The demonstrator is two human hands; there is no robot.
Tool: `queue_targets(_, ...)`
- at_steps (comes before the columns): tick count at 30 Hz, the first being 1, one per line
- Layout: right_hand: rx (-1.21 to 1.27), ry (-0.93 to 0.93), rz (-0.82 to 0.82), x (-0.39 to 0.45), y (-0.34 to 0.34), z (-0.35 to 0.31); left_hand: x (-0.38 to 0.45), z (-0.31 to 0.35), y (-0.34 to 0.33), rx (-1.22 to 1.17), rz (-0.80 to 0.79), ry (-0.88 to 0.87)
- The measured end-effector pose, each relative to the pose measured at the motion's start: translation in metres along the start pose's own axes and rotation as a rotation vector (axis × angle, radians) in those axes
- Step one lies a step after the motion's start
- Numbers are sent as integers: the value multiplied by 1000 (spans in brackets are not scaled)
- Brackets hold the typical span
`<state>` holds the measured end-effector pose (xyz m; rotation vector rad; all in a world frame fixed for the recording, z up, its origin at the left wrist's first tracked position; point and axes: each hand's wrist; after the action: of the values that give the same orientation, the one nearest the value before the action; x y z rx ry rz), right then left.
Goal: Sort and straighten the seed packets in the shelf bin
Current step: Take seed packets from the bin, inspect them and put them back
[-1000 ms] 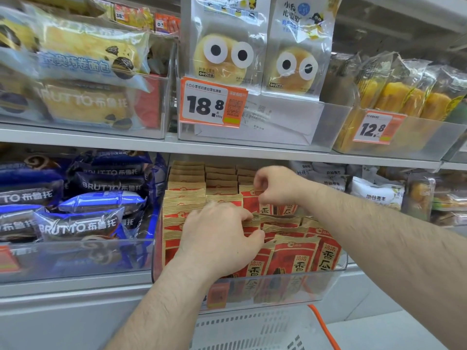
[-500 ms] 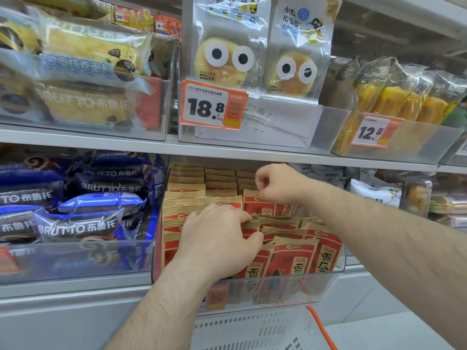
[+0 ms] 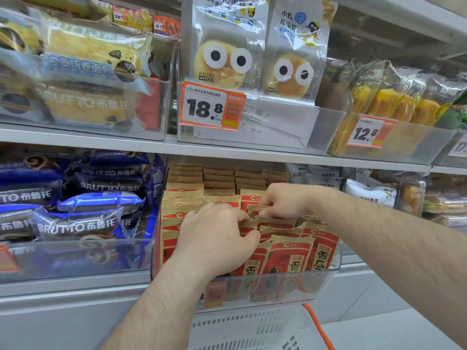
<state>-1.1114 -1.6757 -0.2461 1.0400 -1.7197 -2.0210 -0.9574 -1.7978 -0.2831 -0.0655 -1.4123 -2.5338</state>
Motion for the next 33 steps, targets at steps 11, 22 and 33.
queue_targets(11,-29,-26,455,-26,17,-2,1,1,0,-8,14,-9)
queue_targets(22,450,-193,1293,-82,-10,2,-9,7,-1,-235,271,-147)
queue_targets(33,1081,23,916,-157,-49,-42,-61,31,7,-421,358,-403)
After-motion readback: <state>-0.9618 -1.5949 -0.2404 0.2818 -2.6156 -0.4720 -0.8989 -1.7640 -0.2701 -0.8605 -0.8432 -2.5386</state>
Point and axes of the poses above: each hand's wrist, its own x-axis towards the middle knuckle, its own y-axis out of the back of the hand, z = x × y, and after that the axes turned 8 degrees about -x, right-handed
